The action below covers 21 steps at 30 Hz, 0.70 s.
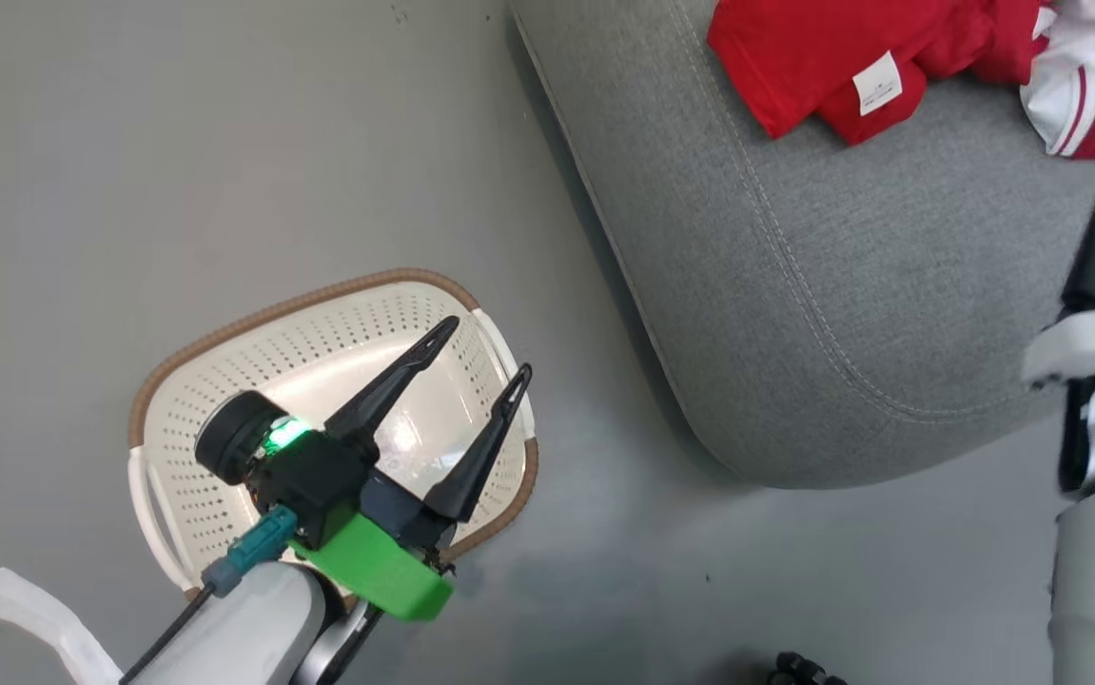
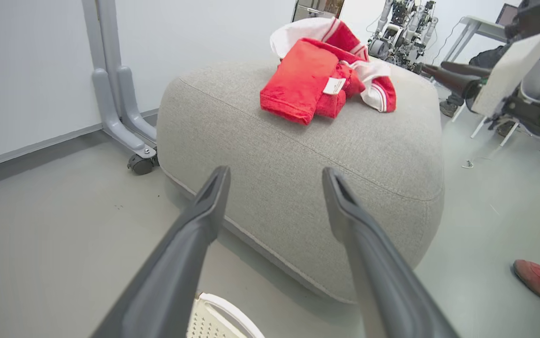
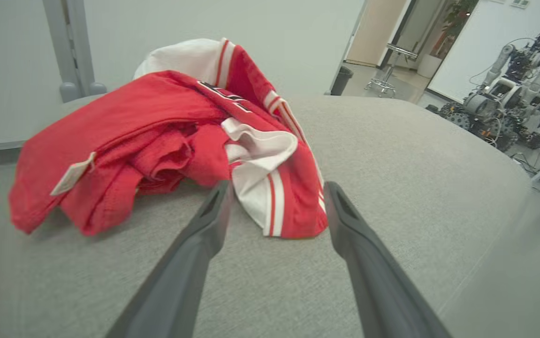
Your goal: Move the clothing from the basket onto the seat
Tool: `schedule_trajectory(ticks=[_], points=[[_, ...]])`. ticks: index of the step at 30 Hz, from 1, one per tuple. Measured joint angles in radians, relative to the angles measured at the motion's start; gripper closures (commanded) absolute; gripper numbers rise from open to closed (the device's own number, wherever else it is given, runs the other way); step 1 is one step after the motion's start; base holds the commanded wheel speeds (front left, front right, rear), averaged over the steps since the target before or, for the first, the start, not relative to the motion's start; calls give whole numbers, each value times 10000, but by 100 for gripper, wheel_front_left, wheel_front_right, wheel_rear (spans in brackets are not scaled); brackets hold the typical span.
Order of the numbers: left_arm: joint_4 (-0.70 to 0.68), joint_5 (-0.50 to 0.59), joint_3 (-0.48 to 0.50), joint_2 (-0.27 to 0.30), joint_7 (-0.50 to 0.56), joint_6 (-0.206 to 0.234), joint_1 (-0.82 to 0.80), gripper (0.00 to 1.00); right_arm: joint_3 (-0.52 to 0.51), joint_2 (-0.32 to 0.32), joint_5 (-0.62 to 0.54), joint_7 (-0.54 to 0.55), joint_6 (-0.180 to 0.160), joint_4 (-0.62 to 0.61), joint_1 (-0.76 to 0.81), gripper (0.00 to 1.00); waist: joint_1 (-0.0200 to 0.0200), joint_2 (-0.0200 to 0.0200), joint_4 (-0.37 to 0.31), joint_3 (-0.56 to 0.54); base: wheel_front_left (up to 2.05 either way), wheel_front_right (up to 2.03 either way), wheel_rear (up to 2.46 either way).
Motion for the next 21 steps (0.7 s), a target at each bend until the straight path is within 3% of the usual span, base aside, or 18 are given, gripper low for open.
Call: schedule_trajectory(ticks=[10,15,21], points=[[1216,-518,1983,-1315,-65,184,1460,0,2642,42,828,0,2,-871,2353,0,0,0,746,-1788,0,0,0],[1296,-351,3601,-2015,-69,314,2475,0,3743,46,1572,-2,2,-1133,3168,0,-1,0,1263,-2669,0,0,0],[980,324,5561,-2596,-79,-23,3740,0,4675,38,1939,0,2,-1526,3662,0,-1,-1,1836,-3615,0,0,0]])
